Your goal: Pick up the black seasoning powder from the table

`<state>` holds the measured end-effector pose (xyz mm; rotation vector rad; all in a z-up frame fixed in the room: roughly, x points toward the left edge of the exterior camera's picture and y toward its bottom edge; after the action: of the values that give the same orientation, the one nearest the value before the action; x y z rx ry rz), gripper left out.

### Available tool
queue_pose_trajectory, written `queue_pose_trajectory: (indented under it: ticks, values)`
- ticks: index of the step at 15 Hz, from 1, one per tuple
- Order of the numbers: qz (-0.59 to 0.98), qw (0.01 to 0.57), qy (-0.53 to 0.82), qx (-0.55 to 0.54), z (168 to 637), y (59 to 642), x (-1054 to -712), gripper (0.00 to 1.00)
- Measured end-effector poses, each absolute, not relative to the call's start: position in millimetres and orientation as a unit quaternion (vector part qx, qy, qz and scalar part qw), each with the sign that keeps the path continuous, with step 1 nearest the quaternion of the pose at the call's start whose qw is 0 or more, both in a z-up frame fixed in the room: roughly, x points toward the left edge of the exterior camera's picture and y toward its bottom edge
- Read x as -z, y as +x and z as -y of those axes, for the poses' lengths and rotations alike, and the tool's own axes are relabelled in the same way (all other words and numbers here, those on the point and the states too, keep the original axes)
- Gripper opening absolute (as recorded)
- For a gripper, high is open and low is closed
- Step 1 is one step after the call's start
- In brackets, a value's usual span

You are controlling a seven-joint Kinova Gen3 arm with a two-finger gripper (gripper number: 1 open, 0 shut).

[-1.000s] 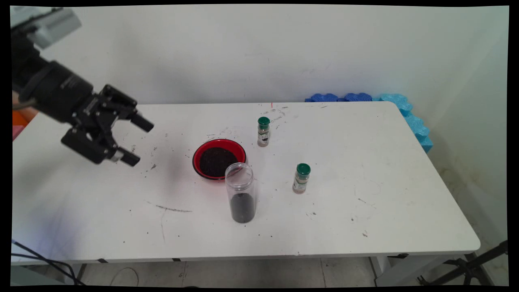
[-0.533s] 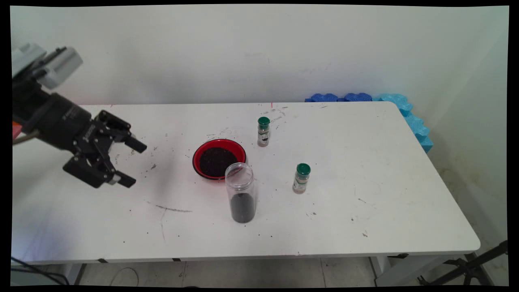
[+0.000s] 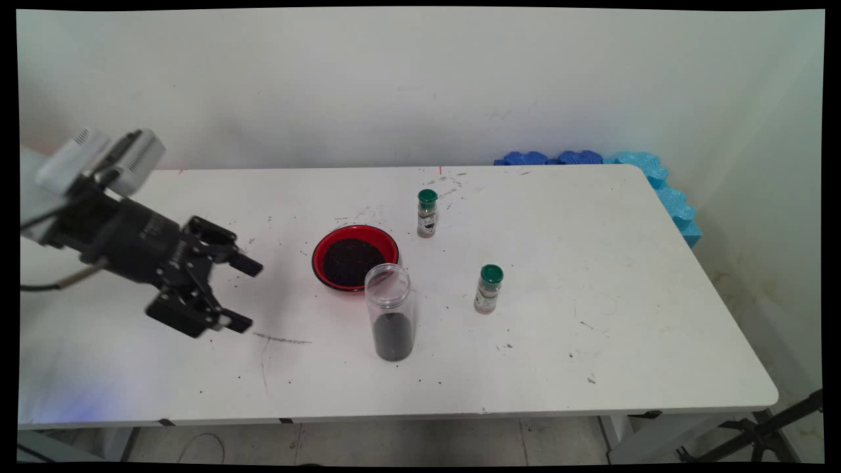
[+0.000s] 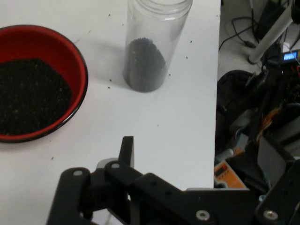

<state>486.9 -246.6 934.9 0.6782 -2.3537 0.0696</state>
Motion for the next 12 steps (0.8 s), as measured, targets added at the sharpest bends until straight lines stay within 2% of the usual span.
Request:
queue_pose_trajectory:
  ticks: [12]
  values:
    - [0.88, 0.381, 0.28, -0.043, 265.6, 428.6, -860.9, 1.0]
